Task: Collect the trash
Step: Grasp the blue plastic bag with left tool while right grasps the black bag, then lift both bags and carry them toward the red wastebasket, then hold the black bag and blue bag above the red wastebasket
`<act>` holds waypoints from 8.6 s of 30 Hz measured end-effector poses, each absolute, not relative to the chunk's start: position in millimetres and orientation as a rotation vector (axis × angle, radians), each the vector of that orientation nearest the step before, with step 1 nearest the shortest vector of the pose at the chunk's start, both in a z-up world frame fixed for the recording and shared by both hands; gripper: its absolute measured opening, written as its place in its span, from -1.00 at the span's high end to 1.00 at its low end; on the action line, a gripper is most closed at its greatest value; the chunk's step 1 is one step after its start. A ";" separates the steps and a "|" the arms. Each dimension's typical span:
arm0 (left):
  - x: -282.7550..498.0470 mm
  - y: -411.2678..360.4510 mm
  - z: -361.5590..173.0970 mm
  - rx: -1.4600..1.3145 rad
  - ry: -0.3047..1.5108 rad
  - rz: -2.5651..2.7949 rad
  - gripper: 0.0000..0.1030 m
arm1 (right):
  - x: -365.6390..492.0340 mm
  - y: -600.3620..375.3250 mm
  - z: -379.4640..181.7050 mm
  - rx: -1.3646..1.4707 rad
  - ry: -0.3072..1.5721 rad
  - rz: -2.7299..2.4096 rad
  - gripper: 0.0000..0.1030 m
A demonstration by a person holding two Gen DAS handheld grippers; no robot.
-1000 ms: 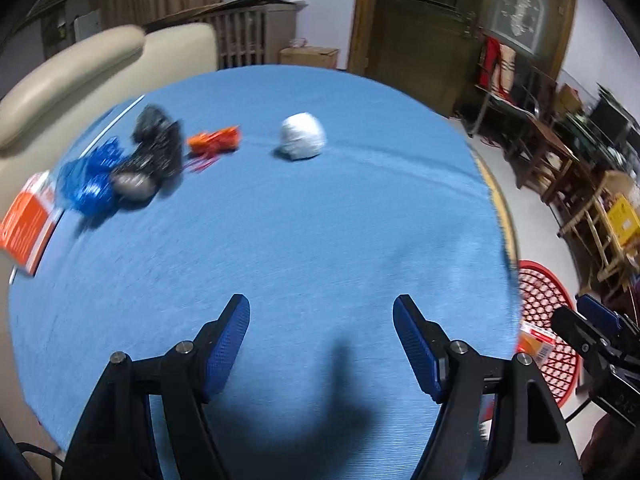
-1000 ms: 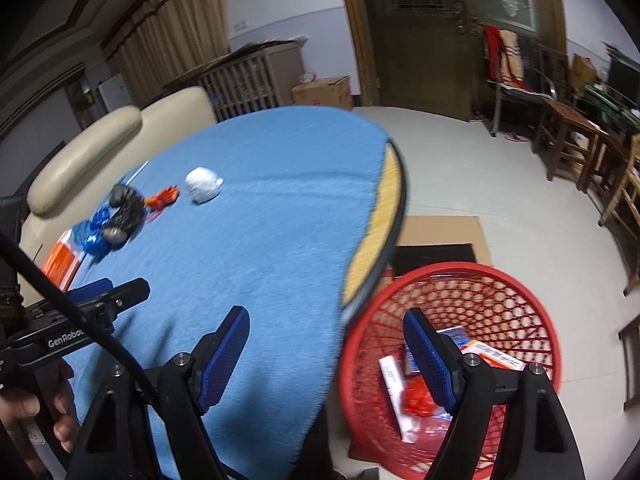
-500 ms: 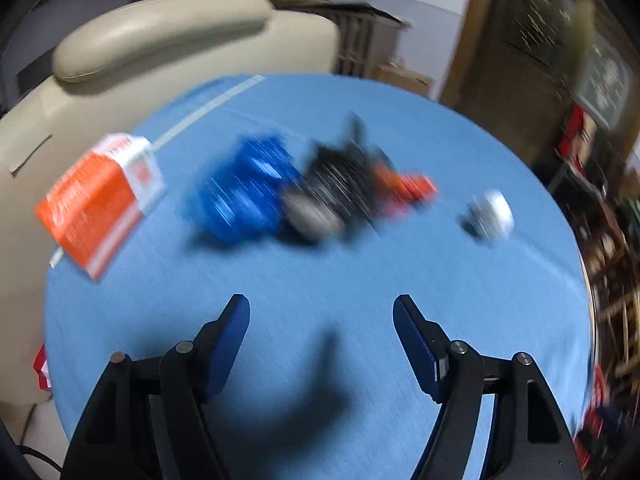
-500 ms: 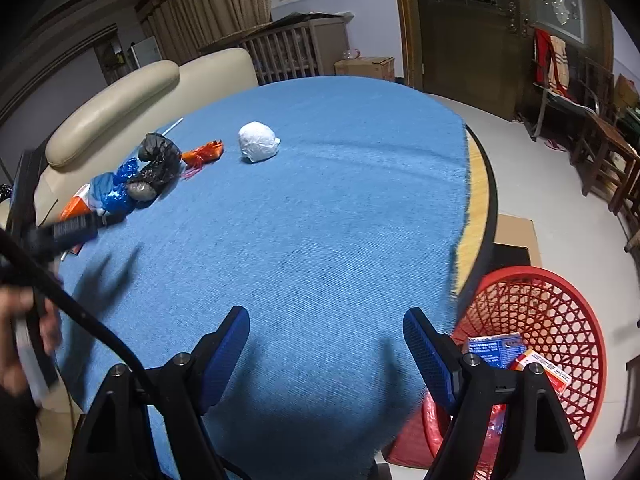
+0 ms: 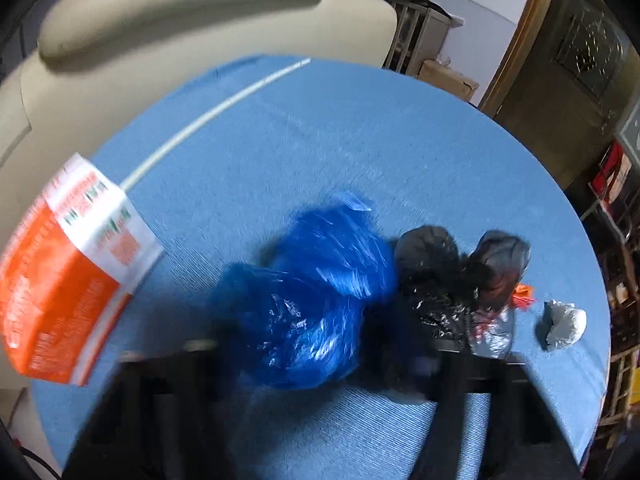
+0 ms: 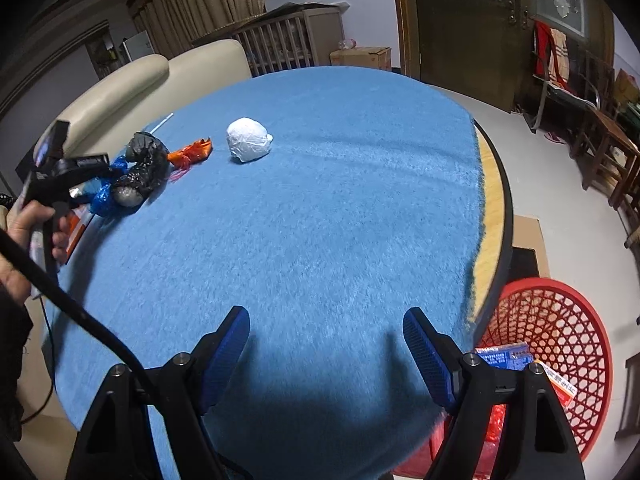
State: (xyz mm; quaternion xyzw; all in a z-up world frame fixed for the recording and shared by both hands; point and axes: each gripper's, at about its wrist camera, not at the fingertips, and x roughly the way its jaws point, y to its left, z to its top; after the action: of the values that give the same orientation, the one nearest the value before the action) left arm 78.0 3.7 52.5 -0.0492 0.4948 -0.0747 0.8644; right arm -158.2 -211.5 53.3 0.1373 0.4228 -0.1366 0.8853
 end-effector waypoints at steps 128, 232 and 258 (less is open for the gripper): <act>-162.5 -52.1 81.7 0.221 0.892 -0.350 0.40 | -143.1 -171.3 44.4 0.582 0.753 0.035 0.26; -260.9 -245.0 83.1 0.500 0.857 -0.877 0.41 | -326.4 -269.9 73.4 0.720 0.617 -0.524 0.25; -257.0 -252.8 76.9 0.529 0.876 -0.910 0.41 | -323.0 -266.3 63.3 0.721 0.627 -0.540 0.25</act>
State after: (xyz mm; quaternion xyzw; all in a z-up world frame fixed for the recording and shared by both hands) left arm -257.0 -252.8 76.9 0.2443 0.4044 -0.4203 0.7747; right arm -323.0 -266.3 63.3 0.3427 0.2978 -0.2567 0.8532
